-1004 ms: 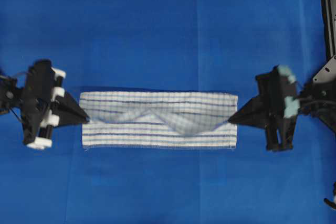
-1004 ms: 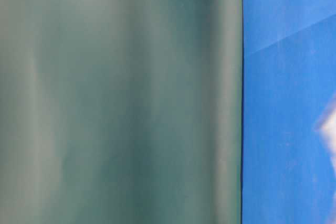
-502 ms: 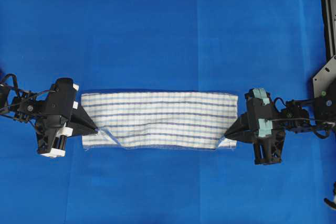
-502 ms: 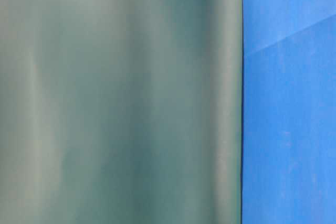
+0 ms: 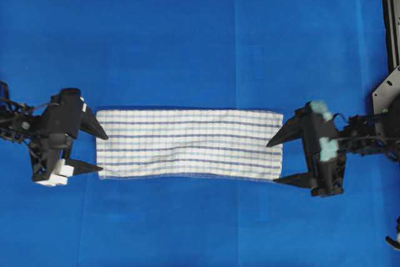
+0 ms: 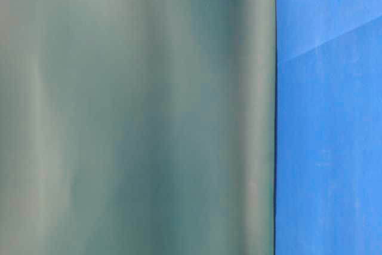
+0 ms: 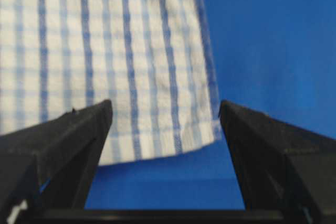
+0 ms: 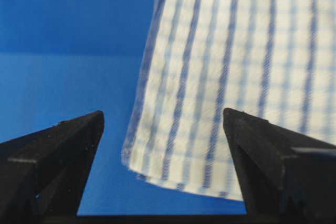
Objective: Fold the blue towel.
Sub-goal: 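Open both grippers and move them to the folded strip's ends, then grasp both ends of the folded strip and lift it, then swing the strip to lie vertically, right gripper top, left bottom, then move both grippers to the strip's top corners and grasp them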
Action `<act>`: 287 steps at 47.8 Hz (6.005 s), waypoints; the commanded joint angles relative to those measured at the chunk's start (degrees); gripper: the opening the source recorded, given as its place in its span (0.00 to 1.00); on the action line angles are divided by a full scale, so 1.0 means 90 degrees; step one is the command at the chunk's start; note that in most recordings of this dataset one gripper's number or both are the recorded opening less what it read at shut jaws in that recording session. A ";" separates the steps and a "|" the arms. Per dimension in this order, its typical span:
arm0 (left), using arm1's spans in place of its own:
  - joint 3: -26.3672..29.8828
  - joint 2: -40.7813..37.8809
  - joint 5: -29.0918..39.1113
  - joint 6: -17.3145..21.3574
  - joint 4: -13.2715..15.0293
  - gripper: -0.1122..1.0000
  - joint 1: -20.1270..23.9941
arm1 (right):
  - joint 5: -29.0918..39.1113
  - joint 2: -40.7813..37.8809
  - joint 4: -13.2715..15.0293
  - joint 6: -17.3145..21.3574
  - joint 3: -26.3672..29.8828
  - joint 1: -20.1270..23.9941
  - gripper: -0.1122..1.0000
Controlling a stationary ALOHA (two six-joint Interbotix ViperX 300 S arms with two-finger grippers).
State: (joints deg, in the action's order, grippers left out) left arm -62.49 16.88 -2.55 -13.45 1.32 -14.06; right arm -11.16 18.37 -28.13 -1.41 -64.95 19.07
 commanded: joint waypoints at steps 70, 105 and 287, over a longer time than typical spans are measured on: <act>0.0039 -0.1016 -0.0029 0.0332 -0.0049 0.12 0.1543 | 0.0312 -0.1074 0.0332 -0.0391 0.0059 -0.2070 0.06; 0.0645 0.0693 0.1191 -0.0283 -0.0020 0.12 0.0801 | 0.2021 0.2119 0.0635 -0.0391 -0.0010 -0.2461 0.06; 0.1611 -0.1016 -0.1045 0.0410 0.0098 0.84 0.2334 | 0.2031 -0.1035 0.2930 -0.0537 0.3105 -0.4756 0.91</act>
State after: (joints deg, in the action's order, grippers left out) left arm -49.48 7.03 -12.13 -12.83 2.46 3.69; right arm 8.79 5.98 -1.41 -6.33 -35.68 -23.03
